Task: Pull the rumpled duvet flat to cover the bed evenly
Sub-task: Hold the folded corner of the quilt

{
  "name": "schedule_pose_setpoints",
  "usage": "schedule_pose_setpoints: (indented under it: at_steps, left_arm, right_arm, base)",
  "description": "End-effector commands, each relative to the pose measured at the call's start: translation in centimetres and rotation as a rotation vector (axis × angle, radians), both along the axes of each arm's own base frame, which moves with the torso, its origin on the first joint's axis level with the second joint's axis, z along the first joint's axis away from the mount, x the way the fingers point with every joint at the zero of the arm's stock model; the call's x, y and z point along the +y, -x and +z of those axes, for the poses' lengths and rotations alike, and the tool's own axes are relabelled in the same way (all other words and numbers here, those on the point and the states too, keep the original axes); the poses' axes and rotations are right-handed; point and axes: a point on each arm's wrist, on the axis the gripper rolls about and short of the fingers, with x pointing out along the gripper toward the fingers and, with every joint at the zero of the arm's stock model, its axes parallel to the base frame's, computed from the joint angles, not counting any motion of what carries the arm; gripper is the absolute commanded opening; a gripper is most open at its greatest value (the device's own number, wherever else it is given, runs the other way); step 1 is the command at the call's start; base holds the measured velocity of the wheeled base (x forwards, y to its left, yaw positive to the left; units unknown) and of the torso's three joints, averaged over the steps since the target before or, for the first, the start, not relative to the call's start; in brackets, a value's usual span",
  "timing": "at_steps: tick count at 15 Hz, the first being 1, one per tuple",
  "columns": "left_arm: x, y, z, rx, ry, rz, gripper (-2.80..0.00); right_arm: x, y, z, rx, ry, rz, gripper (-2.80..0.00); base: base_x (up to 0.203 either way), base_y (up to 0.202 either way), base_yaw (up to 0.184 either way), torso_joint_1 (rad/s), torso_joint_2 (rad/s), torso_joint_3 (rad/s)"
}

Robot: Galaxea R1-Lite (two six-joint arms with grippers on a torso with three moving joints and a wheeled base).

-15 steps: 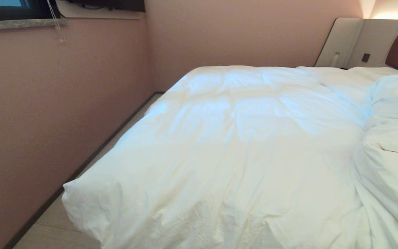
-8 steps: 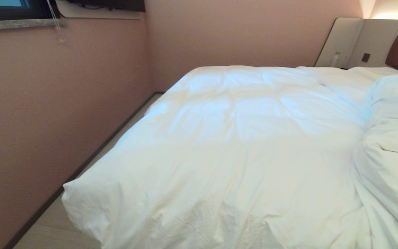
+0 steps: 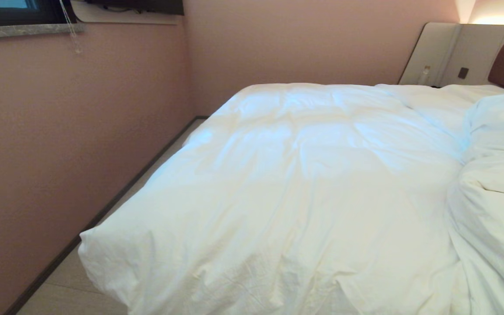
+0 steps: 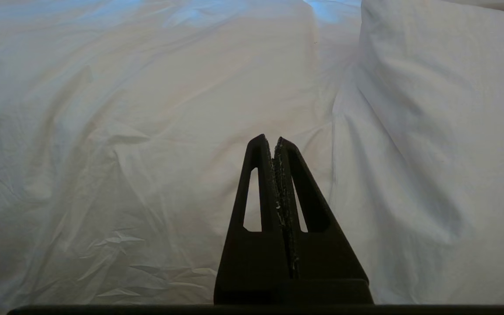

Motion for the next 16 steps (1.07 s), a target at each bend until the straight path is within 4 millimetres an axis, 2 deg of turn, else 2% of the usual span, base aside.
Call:
schedule_pose_setpoints:
  at_steps: [1,8,14,16]
  left_arm:
    - [-0.01,-0.01,-0.05,0.001,-0.009,-0.004,-2.80]
    - [0.00,-0.01,-0.03,0.000,-0.007,-0.002,-2.80]
    - [-0.01,-0.01,-0.03,0.000,-0.006,-0.004,-2.80]
    - [0.00,-0.01,-0.03,0.000,-0.011,-0.002,-2.80]
  right_arm:
    - [0.00,-0.01,0.00,0.001,0.000,0.000,-2.80]
    - [0.00,-0.01,0.00,0.001,0.000,0.000,-2.80]
    - [0.00,-0.01,0.00,0.001,0.000,0.000,-2.80]
    - [0.00,-0.01,0.00,0.001,0.000,0.000,-2.80]
  base:
    - [0.000,0.000,0.000,0.000,0.00,0.000]
    - [0.000,0.000,0.000,0.000,0.00,0.000]
    - [-0.173,0.000,-0.001,0.003,0.00,0.001]
    - [0.000,0.000,0.000,0.000,0.00,0.000]
